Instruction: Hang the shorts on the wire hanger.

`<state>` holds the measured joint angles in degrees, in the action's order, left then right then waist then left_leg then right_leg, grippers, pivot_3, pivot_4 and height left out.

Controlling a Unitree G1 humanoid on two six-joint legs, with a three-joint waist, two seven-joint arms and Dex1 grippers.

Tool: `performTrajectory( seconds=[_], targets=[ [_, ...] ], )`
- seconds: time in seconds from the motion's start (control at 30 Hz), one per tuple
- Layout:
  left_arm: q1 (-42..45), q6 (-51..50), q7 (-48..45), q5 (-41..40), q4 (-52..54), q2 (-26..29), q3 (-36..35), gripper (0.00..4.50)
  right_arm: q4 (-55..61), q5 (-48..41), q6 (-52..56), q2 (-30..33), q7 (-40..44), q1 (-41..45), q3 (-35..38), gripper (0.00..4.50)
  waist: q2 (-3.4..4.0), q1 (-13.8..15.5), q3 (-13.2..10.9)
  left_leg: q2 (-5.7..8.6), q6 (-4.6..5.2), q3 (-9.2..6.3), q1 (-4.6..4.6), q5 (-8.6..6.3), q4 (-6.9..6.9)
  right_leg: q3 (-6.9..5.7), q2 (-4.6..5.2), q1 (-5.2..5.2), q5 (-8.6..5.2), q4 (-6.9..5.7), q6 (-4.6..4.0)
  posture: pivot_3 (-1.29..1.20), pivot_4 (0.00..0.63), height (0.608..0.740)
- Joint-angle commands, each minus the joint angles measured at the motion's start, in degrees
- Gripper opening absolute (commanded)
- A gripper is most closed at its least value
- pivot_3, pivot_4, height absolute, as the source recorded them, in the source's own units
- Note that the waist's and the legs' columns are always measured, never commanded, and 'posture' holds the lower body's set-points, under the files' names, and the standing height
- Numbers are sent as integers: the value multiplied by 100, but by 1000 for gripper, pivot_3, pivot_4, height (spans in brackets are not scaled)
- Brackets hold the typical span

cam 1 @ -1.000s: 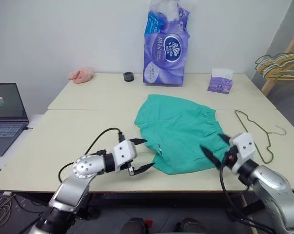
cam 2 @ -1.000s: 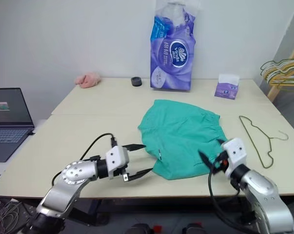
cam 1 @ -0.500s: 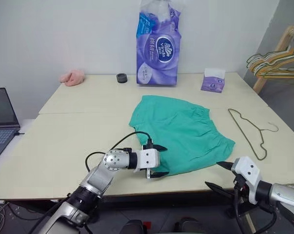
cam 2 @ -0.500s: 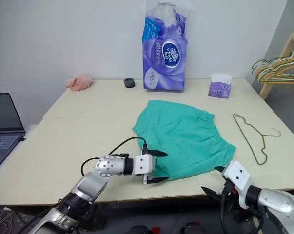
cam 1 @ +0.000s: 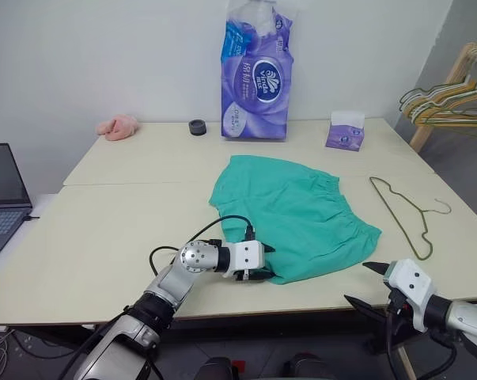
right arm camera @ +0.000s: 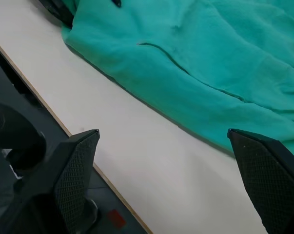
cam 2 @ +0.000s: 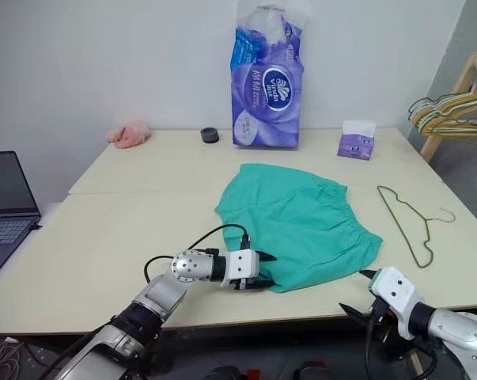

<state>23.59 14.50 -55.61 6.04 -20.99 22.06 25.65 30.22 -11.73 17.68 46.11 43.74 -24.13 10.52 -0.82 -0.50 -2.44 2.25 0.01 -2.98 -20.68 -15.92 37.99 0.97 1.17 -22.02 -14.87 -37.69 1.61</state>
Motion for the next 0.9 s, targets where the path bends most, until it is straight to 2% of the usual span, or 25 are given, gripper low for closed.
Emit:
performTrajectory(
  seconds=[0.03,0.17,0.2,0.43,0.77,0.9],
  targets=[
    [100,-50,-63,-48,-31,-9,-72,1531,-236,446,-507,210,-3,290,28,4500,0,-8,0,0,0,2,1,0,-1,1,0,-1,0,0,0,-127,24,740],
    [143,-359,-176,-346,153,-7,-282,232,-1092,1149,-1275,600,78,896,-303,4500,-1,-51,-2,0,0,3,1,0,-1,1,-2,-1,0,-1,0,-126,23,740],
    [177,-443,-189,-423,189,2,-361,21,-1422,1403,-1578,713,60,1141,-461,4500,-1,-78,-3,0,0,3,1,0,-1,1,-1,-1,0,-1,0,-126,23,740],
    [345,-729,-194,-681,340,132,-760,21,-3544,3040,-3498,1143,-214,2879,-1679,4500,-1,-145,-4,1,0,6,0,0,-3,3,-1,-4,0,-1,-4,-105,18,740],
    [292,-796,-253,-759,525,270,-945,21,-4826,3817,-4250,522,-455,4434,-2535,4500,-1,-138,-5,0,0,5,3,0,-2,9,4,-4,16,-5,-34,-70,19,740],
    [253,-777,-302,-781,554,346,-966,0,-5037,3793,-4305,396,-488,4620,-2556,3598,0,-134,-5,2,0,5,2,0,-2,10,11,-4,17,-6,-35,-69,20,740]
  ],
)
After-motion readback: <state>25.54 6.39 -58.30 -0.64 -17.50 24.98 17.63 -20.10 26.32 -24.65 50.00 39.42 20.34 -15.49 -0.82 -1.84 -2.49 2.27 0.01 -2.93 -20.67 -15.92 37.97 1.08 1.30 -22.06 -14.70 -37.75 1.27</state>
